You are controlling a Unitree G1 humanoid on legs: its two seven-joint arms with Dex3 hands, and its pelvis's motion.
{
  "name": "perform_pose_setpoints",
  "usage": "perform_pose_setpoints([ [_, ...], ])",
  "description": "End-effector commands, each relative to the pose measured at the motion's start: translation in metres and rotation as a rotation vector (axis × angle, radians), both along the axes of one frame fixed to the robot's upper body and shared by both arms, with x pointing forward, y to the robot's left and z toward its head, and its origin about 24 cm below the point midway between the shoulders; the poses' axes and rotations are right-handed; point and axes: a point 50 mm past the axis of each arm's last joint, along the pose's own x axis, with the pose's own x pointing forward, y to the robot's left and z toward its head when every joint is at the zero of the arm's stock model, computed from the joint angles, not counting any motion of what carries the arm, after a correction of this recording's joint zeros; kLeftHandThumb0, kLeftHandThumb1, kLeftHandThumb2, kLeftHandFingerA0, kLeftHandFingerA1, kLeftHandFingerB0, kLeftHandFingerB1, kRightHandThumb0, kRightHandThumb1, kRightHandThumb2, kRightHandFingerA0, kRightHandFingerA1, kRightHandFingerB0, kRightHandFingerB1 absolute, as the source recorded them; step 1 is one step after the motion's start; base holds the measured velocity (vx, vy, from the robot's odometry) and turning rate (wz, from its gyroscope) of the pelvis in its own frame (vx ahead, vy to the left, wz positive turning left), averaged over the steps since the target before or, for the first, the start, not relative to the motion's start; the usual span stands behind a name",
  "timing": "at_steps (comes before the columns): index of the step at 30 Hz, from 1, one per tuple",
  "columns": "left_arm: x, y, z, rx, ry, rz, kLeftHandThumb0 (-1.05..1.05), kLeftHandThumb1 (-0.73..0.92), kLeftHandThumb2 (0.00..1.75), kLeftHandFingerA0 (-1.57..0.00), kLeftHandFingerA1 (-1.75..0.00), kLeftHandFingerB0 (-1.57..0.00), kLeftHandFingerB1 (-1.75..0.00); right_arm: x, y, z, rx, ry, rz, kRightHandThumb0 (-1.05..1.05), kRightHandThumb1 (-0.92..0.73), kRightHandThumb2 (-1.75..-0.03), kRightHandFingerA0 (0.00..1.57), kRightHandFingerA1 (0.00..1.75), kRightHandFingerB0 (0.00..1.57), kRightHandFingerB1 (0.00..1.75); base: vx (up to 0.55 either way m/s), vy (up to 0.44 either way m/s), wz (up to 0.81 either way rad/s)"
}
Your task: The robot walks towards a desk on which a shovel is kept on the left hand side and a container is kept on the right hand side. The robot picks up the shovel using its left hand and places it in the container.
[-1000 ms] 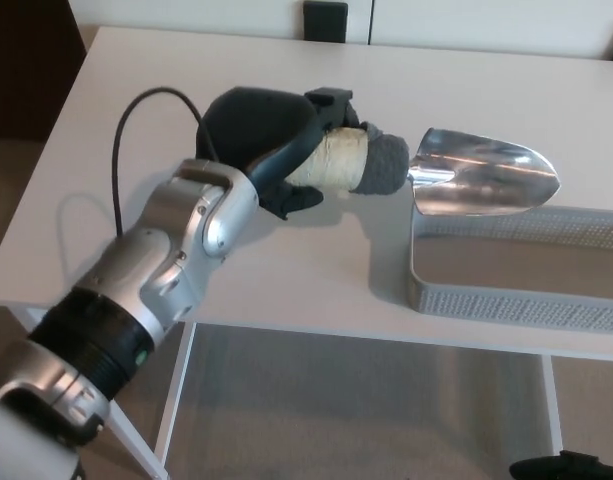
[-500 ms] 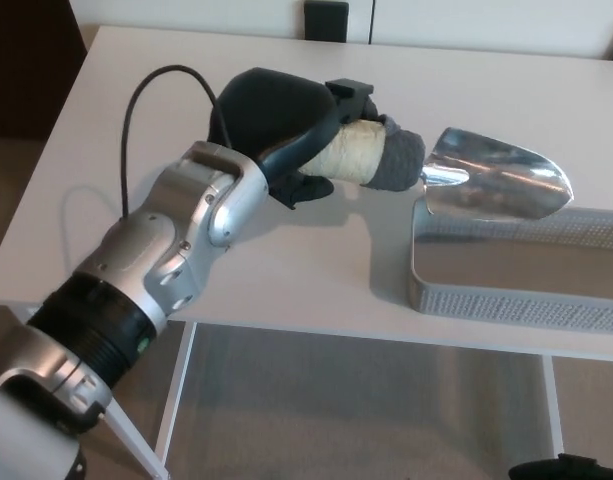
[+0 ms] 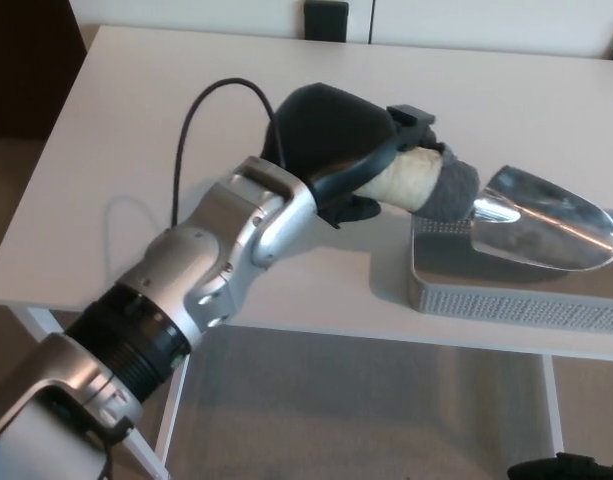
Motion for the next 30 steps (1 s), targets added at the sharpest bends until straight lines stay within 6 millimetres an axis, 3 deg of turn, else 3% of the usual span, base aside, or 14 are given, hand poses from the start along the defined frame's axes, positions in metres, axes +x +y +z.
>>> perform_pose_setpoints([
  [1,-0.005,-0.008,0.001,0.006,-0.044,-0.035,-0.33,0.78,0.68,-0.92,-1.54,-0.76,-0.56,0.003,-0.001,0.002,-0.016,-0.012,0.007,-0.34,-0.55,-0.56,0.69,0.54,0.44,0.44,0.0,0.0,0.0],
  [8,-0.007,-0.012,-0.007,0.036,-0.056,-0.052,-0.28,0.77,0.65,-0.9,-1.41,-0.74,-0.56,0.005,0.001,0.006,-0.021,-0.024,0.041,-0.34,-0.57,-0.56,0.68,0.53,0.44,0.45,0.0,0.0,0.0],
  [10,-0.008,-0.013,-0.009,0.034,-0.048,-0.052,-0.28,0.79,0.65,-0.91,-1.47,-0.74,-0.58,0.005,0.001,0.007,-0.02,-0.018,0.046,-0.34,-0.58,-0.57,0.67,0.53,0.43,0.44,0.0,0.0,0.0],
  [13,-0.007,-0.015,-0.01,0.035,-0.017,-0.048,-0.3,0.81,0.65,-0.95,-1.32,-0.71,-0.49,0.008,0.001,0.009,-0.015,-0.02,0.045,-0.35,-0.57,-0.56,0.68,0.54,0.44,0.45,0.0,0.0,0.0],
  [14,-0.007,-0.017,-0.011,0.024,0.015,-0.049,-0.31,0.78,0.64,-0.92,-1.29,-0.64,-0.44,0.008,0.001,0.009,-0.013,-0.02,0.045,-0.34,-0.57,-0.56,0.68,0.53,0.44,0.45,0.0,0.0,0.0],
  [15,-0.007,-0.018,-0.012,0.017,0.063,-0.054,-0.35,0.7,0.62,-0.66,-1.16,-0.47,-0.36,0.009,0.001,0.01,-0.014,-0.021,0.048,-0.34,-0.57,-0.56,0.68,0.53,0.44,0.44,0.0,0.0,0.0],
  [16,-0.008,-0.019,-0.013,0.048,0.125,-0.051,-0.33,0.44,0.97,0.0,-0.49,0.0,-0.47,0.009,0.001,0.01,-0.011,-0.023,0.052,-0.34,-0.57,-0.56,0.68,0.54,0.44,0.45,0.0,0.0,0.0],
  [17,-0.008,-0.02,-0.013,0.097,0.179,-0.037,-0.68,0.45,0.82,0.0,-0.16,0.0,-0.26,0.01,0.001,0.01,-0.01,-0.027,0.056,-0.35,-0.56,-0.56,0.68,0.53,0.45,0.45,0.0,0.0,0.0],
  [18,-0.008,-0.021,-0.013,0.122,0.199,-0.029,-0.73,0.46,0.81,0.0,-0.05,0.0,-0.14,0.011,0.002,0.01,-0.013,-0.029,0.056,-0.35,-0.56,-0.56,0.68,0.53,0.45,0.45,0.0,0.0,0.0],
  [22,-0.011,-0.027,-0.012,0.164,0.233,-0.034,-0.86,0.52,0.89,0.0,0.0,0.0,-0.08,0.014,0.002,0.011,-0.017,-0.037,0.062,-0.34,-0.55,-0.56,0.7,0.53,0.46,0.45,0.0,0.0,0.0],
  [30,-0.013,-0.036,-0.01,0.175,0.224,-0.04,-0.89,0.53,0.92,0.0,0.0,0.0,-0.08,0.017,0.002,0.012,-0.027,-0.035,0.06,-0.33,-0.54,-0.56,0.71,0.54,0.47,0.45,0.0,0.0,0.0],
])
